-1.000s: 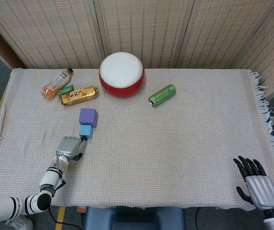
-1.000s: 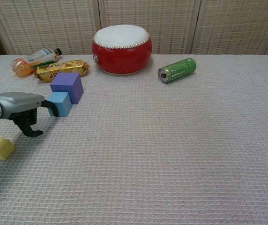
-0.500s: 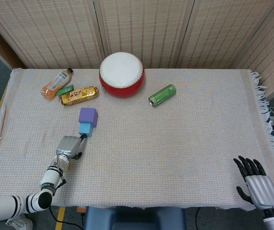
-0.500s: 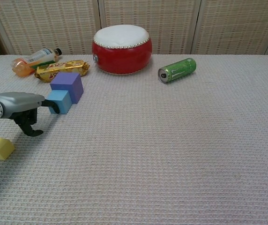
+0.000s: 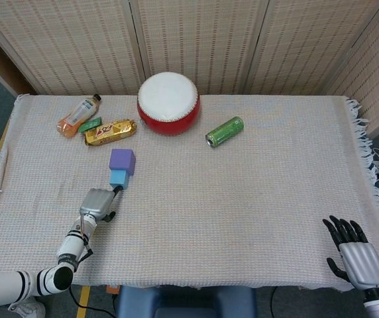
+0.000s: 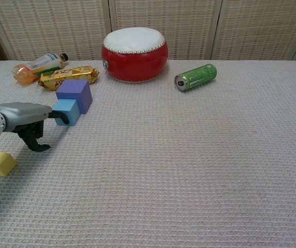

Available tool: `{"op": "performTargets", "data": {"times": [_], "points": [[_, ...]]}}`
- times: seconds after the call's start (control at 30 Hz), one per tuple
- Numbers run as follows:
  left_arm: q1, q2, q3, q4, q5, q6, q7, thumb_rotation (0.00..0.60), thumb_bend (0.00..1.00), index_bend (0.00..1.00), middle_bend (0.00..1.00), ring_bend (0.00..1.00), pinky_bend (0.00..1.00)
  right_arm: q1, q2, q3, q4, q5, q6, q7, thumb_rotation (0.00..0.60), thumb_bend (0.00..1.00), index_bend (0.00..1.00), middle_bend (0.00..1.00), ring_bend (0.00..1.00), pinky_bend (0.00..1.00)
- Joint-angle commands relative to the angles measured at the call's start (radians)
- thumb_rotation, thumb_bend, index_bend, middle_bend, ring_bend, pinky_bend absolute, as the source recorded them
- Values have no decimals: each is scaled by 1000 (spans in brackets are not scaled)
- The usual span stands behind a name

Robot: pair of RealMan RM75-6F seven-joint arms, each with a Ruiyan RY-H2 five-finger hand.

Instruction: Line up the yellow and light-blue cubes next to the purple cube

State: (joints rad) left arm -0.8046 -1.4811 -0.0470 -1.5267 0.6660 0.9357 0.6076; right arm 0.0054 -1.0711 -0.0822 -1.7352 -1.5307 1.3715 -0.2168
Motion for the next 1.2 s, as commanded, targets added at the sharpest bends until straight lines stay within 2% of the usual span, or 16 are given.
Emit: {"op": "performTargets", "data": {"times": [0.03, 0.27, 0.5, 0.6, 0.83, 1.2], "points": [[9, 16, 10, -40, 22, 27, 8, 600, 375, 168, 1000, 1000, 1000, -1, 0, -2, -1, -3, 1, -1, 600, 101, 0, 0, 0, 0], [36, 55, 34, -140, 61, 88, 22, 600, 374, 169, 1000, 1000, 1000, -3, 0, -7, -4, -16, 7, -4, 600, 101, 0, 0, 0, 0], [101, 149, 95, -318, 150, 179, 26, 600, 375, 180, 1000, 1000, 1000, -2, 0, -13, -5, -27, 4, -4, 600, 101, 0, 0, 0, 0], [128, 175, 129, -354, 181, 202, 34, 600, 375, 187, 1000, 1000, 1000, -1, -1, -16, -6, -32, 2, -6, 600, 101, 0, 0, 0, 0], [197, 180, 181, -314, 231, 271, 55, 600, 375, 209, 1000, 1000, 1000, -3, -1, -24, -9, -49, 5, -9, 600, 101, 0, 0, 0, 0], [244, 149, 180, -236, 243, 279, 77, 600, 372, 287, 1000, 1000, 1000, -8, 0, -28, -13, -63, 15, -11, 600, 101, 0, 0, 0, 0]]}}
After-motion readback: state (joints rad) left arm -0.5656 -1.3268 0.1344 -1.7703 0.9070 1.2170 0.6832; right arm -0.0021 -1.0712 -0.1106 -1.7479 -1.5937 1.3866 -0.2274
